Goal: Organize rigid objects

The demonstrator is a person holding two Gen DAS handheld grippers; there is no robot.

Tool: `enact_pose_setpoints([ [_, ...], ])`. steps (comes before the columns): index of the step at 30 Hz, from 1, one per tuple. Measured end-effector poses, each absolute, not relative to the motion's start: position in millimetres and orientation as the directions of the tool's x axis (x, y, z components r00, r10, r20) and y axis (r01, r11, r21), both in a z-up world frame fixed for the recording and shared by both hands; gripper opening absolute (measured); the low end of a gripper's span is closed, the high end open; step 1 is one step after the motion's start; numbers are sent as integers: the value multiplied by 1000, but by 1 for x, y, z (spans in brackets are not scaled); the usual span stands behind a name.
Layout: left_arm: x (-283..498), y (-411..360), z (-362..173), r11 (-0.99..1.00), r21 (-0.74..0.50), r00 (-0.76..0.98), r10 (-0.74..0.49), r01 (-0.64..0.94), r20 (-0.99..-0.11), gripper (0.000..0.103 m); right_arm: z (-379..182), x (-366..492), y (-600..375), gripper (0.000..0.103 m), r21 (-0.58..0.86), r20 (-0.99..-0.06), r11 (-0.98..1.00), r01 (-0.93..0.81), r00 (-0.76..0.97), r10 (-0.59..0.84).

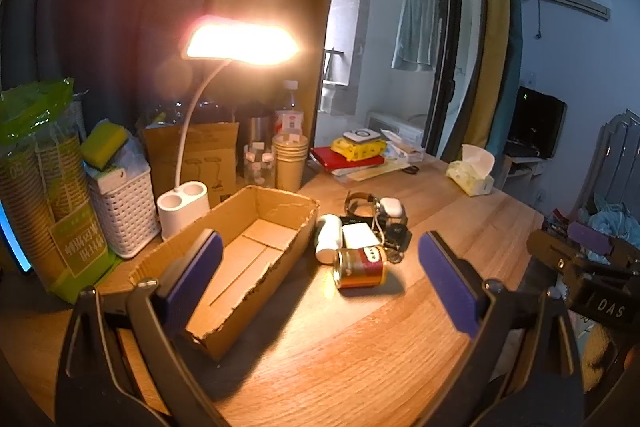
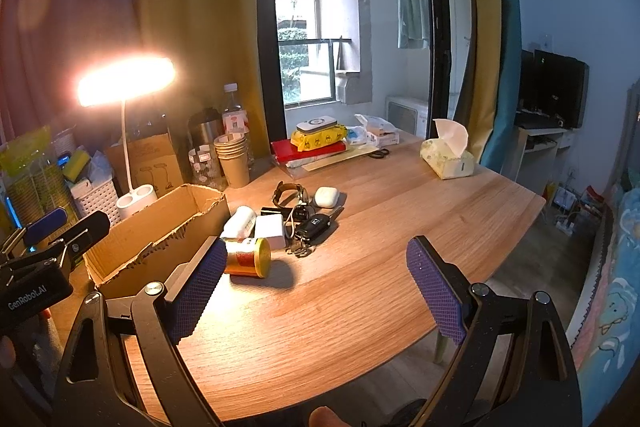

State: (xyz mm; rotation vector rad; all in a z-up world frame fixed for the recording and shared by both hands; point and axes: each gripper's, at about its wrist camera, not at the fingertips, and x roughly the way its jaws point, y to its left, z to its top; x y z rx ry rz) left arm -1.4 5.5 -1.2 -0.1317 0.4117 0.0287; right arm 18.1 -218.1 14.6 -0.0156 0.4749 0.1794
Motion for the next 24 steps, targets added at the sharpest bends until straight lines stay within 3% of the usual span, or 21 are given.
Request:
enact_pose_setpoints([
  [24,0,3,1,991,-133,915,-40,-15,-401,99,12,18,-221,93,26,-460,986,-165,874,158],
])
